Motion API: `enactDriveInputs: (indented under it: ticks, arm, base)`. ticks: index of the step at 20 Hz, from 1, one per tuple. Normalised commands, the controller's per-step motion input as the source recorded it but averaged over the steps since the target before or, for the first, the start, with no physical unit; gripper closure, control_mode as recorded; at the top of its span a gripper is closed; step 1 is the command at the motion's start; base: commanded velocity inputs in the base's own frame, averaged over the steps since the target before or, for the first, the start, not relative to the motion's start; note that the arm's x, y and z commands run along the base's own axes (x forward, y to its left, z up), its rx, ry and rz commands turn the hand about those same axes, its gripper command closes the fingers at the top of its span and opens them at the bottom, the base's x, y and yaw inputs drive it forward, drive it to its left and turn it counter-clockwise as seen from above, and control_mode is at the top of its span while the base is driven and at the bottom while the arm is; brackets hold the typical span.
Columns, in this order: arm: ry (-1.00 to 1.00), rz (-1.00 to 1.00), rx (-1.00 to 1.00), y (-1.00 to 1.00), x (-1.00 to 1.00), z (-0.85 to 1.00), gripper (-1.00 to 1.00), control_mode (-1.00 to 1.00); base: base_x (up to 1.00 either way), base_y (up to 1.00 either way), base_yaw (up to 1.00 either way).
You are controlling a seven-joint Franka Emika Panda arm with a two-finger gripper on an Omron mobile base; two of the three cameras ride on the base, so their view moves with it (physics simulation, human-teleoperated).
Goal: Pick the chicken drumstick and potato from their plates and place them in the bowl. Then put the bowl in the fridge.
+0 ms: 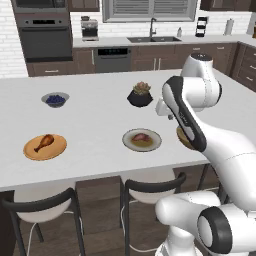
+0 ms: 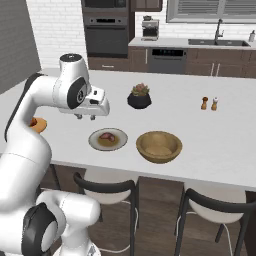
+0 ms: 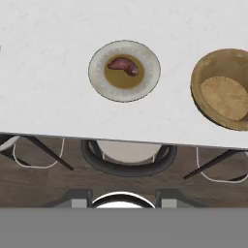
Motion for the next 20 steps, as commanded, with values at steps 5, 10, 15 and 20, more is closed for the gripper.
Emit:
enactDriveInputs:
  ticks: [5, 10, 15, 20]
  arm:
    - [0.0, 0.04, -0.02, 0.05, 0.13, 0.0, -1.0, -1.0]
    - [0.1, 0.15, -0.08, 0.11, 0.4, -0.28, -1.0, -1.0]
    - [0.05, 0.22, -0.12, 0.19, 0.68, -0.52, -1.0, -1.0]
    - [-0.02, 0.29, -0.02, 0.03, 0.98, -0.47, -1.0, -1.0]
  base:
    - [0.0, 0.0, 0.0]
    - [0.0, 0.0, 0.0]
    - [0.0, 0.0, 0.0]
    - [0.0, 0.0, 0.0]
